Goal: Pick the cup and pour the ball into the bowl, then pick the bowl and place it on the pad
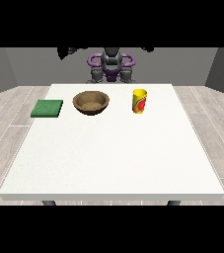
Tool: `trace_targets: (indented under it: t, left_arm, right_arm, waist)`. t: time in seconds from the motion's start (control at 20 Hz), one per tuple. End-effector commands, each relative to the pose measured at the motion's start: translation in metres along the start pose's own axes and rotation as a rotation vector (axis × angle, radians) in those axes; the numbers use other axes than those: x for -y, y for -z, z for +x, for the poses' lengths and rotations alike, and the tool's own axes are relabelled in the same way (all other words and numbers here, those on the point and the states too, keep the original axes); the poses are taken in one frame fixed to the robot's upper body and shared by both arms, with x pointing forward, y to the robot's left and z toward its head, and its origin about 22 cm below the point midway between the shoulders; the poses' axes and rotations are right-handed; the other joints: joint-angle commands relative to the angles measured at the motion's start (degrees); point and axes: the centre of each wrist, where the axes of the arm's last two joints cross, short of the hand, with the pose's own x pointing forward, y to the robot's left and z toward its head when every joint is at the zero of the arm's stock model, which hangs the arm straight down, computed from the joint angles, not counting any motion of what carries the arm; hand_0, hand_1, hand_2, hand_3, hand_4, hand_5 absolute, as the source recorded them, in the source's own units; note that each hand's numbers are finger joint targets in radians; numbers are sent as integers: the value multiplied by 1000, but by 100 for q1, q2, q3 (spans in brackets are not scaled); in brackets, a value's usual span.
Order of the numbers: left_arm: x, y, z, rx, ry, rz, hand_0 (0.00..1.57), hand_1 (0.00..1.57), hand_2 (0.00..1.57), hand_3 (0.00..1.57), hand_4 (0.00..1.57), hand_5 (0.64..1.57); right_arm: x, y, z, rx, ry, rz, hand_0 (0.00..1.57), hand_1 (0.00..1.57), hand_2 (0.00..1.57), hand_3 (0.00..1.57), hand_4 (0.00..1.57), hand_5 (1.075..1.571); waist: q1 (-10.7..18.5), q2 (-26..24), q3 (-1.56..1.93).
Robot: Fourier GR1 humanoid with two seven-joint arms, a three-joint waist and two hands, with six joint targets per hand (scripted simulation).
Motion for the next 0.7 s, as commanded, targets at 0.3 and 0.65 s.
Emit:
trace_targets:
  t: [0.3,0.65]
  left_arm:
    - [-20,60,13,207,128,-9,0,0,0,0,0,1317]
    - [-49,91,5,243,230,16,0,0,0,0,0,1255]
  right_arm:
    - [-6,47,4,216,25,92,0,0,0,0,0,1564]
    - [21,77,6,252,-2,65,0,0,0,0,0,1560]
  waist:
    - [-151,1767,2]
    - [-276,2095,2]
